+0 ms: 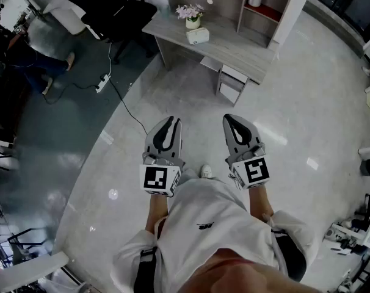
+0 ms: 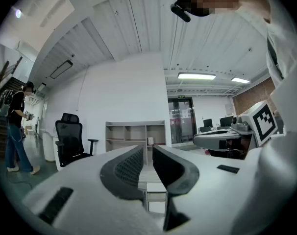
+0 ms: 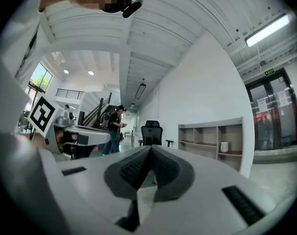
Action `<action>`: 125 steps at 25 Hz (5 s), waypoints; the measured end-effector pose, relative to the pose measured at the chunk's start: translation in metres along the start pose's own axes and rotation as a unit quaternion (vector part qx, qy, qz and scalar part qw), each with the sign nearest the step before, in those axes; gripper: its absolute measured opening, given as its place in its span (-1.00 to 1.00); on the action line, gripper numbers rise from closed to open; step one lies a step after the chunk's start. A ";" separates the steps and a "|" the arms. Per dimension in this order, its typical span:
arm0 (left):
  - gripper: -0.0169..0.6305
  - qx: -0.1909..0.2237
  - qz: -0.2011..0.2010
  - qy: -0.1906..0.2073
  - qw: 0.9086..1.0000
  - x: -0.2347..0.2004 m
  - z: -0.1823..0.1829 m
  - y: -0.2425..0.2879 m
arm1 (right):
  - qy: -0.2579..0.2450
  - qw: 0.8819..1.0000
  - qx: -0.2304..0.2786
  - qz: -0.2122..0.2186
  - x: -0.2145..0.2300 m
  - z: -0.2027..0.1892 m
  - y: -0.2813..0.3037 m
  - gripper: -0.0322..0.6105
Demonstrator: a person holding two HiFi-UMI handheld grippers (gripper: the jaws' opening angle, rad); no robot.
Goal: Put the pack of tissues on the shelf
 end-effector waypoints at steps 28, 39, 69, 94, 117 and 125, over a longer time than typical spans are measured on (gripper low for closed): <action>-0.82 -0.010 -0.008 -0.014 1.000 -0.058 -0.028 0.092 | 0.005 1.000 -0.006 -0.006 0.049 -0.007 0.096 -0.82; -0.82 -0.007 -0.016 -0.013 1.000 -0.106 -0.038 0.138 | 0.001 1.000 -0.016 -0.012 0.063 -0.009 0.159 -0.82; -0.82 -0.009 -0.061 -0.037 0.997 -0.174 -0.070 0.221 | -0.001 0.997 -0.044 -0.065 0.092 -0.018 0.244 -0.82; -0.82 -0.037 -0.029 -0.020 0.999 -0.184 -0.072 0.366 | 0.017 0.999 -0.040 -0.012 0.225 -0.017 0.341 -0.82; -0.82 -0.068 -0.004 -0.011 0.998 -0.188 -0.089 0.454 | 0.030 0.998 -0.051 0.027 0.298 -0.028 0.398 -0.82; -0.82 -0.074 -0.014 -0.018 0.997 -0.208 -0.115 0.479 | 0.044 0.997 -0.067 0.018 0.308 -0.045 0.429 -0.81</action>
Point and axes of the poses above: the fingertips, and each gripper's own axes: y forward along the fingers, x to its right, z out of its top, the point moved 6 cm from there along -y, backward along the fingers, and after that the axes turned 9 degrees about y, right-handed, at the moved point
